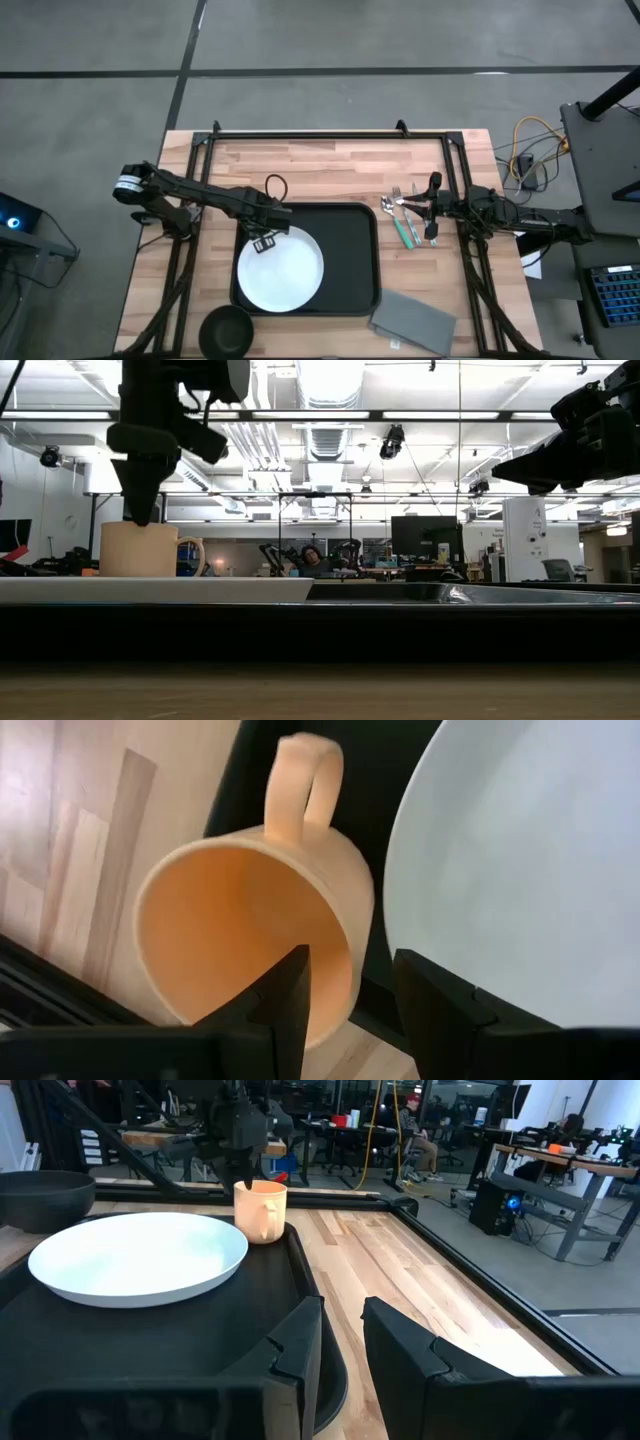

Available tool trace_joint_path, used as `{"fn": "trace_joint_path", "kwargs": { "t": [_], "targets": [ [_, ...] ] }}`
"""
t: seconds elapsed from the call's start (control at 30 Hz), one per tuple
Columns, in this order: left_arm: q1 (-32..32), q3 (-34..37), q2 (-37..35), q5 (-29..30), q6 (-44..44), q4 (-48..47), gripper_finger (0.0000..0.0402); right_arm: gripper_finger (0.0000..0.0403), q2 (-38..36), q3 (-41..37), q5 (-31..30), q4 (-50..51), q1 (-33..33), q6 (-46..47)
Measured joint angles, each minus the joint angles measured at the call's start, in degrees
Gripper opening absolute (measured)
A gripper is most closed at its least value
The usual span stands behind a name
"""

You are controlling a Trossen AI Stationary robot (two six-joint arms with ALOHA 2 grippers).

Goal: Set up tray
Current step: Put the black bowl on top of the white plate on the black tray

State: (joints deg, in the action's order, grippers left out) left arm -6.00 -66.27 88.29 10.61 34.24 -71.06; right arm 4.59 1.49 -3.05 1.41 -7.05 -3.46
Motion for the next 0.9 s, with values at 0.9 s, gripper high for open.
{"fn": "trace_joint_path", "kwargs": {
  "t": [0.9],
  "targets": [
    [-13.6, -9.9, -2.3, 0.0, 10.6, 0.6, 0.0125, 0.0068, 0.0, 0.0, 0.0, 0.0, 0.0, 0.0]
  ]
}}
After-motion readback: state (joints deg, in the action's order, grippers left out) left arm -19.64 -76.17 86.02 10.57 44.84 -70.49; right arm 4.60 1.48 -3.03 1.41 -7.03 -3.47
